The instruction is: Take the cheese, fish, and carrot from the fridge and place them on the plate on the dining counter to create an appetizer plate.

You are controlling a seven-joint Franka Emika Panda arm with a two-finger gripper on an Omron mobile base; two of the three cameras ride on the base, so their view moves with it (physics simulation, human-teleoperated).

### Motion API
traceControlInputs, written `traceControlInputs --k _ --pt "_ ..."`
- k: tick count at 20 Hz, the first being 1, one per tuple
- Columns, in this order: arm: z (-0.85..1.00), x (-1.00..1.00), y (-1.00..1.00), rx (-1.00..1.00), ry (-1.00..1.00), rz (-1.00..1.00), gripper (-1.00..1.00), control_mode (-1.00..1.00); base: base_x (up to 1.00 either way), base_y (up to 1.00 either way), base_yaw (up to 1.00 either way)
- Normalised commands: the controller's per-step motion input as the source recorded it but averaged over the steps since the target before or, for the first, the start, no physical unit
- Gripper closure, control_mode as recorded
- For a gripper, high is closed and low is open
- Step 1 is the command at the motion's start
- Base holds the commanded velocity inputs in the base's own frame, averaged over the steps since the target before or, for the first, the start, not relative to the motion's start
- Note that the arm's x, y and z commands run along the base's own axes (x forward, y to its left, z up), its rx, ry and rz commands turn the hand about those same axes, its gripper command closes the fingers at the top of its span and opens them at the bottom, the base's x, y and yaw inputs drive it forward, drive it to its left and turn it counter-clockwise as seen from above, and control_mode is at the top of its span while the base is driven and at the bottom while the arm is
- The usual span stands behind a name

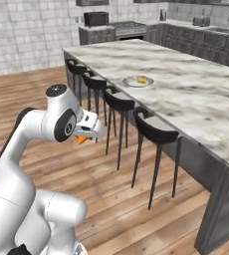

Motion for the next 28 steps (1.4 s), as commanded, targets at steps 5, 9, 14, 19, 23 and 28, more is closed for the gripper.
traceControlInputs --k 5,9,14,19,23,28 --pt "0.00 0.00 0.00 0.00 0.00 0.00 1.00 1.00 0.62 0.75 -0.40" --pt "0.00 0.00 0.00 0.00 0.00 0.00 1.00 1.00 0.58 0.81 -0.41" --pt "0.00 0.00 0.00 0.00 0.00 0.00 1.00 1.00 0.46 0.87 -0.40" --pt "0.00 0.00 0.00 0.00 0.00 0.00 1.00 1.00 0.50 0.85 -0.40" --pt "0.00 0.00 0.00 0.00 0.00 0.00 1.00 1.00 0.57 0.80 -0.39" --pt "0.00 0.00 0.00 0.00 0.00 0.00 1.00 1.00 0.57 0.73 -0.38"
